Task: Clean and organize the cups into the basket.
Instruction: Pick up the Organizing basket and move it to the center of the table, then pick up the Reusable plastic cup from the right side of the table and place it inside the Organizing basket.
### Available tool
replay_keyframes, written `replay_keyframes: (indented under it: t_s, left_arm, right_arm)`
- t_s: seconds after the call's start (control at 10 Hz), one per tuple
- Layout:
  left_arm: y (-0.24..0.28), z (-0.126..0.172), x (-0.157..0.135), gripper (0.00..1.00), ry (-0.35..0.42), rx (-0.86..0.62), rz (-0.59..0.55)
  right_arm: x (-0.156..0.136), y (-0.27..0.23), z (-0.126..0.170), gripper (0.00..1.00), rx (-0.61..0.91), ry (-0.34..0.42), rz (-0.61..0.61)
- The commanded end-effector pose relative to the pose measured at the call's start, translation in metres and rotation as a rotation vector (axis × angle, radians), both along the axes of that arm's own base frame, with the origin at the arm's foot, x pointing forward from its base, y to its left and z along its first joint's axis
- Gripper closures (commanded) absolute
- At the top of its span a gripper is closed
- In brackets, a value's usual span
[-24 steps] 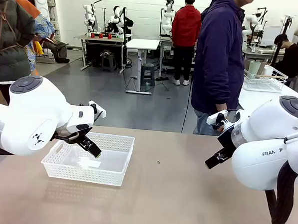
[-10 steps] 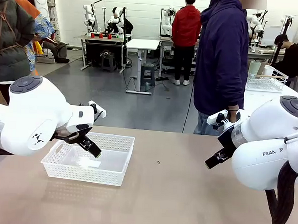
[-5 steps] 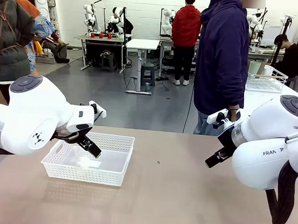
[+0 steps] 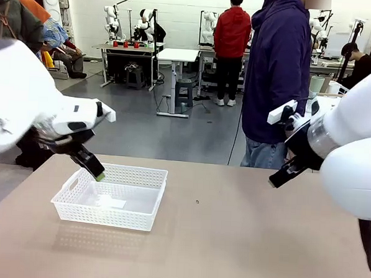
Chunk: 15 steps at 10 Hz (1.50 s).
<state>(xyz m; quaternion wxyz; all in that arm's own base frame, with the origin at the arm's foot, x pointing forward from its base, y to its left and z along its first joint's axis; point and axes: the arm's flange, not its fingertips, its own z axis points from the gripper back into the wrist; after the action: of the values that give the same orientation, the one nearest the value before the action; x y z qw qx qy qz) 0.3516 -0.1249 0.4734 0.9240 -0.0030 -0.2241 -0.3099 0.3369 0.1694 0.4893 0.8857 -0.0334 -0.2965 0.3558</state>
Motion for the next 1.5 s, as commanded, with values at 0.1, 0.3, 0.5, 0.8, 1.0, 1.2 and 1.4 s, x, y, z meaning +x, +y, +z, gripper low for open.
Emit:
replay_keyframes:
  t_s: [0.1, 0.3, 0.5, 0.8, 1.0, 1.2, 1.4]
  left_arm:
    - [0.021, 0.004, -0.071, 0.0, -0.064, 0.049, -0.037]
    - [0.007, 0.035, -0.027, 0.0, -0.025, 0.014, -0.025]
    - [0.007, 0.035, -0.027, 0.0, -0.025, 0.014, -0.025]
    - [0.006, 0.036, -0.031, 0.0, -0.018, 0.027, -0.031]
    - [0.051, 0.061, -0.026, 0.0, 0.239, -0.757, -0.199]
    - [0.093, 0.069, -0.019, 0.0, 0.302, -1.022, -0.158]
    - [0.137, 0.055, 0.002, 0.0, 0.358, -1.162, -0.071]
  right_arm:
    - [-0.11, -0.036, -0.038, 0.0, -0.03, -0.022, -0.009]
    - [-0.031, -0.002, 0.029, 0.0, -0.03, -0.005, 0.006]
    - [-0.031, -0.002, 0.029, 0.0, -0.03, -0.005, 0.006]
    - [-0.036, -0.003, 0.032, 0.0, -0.033, 0.008, 0.001]
    - [-0.023, -0.054, 0.031, 0.0, 0.456, 0.222, 0.078]
    - [-0.015, -0.101, 0.026, 0.0, 0.817, 0.411, 0.156]
    - [-0.003, -0.154, 0.016, 0.0, 1.078, 0.564, 0.188]
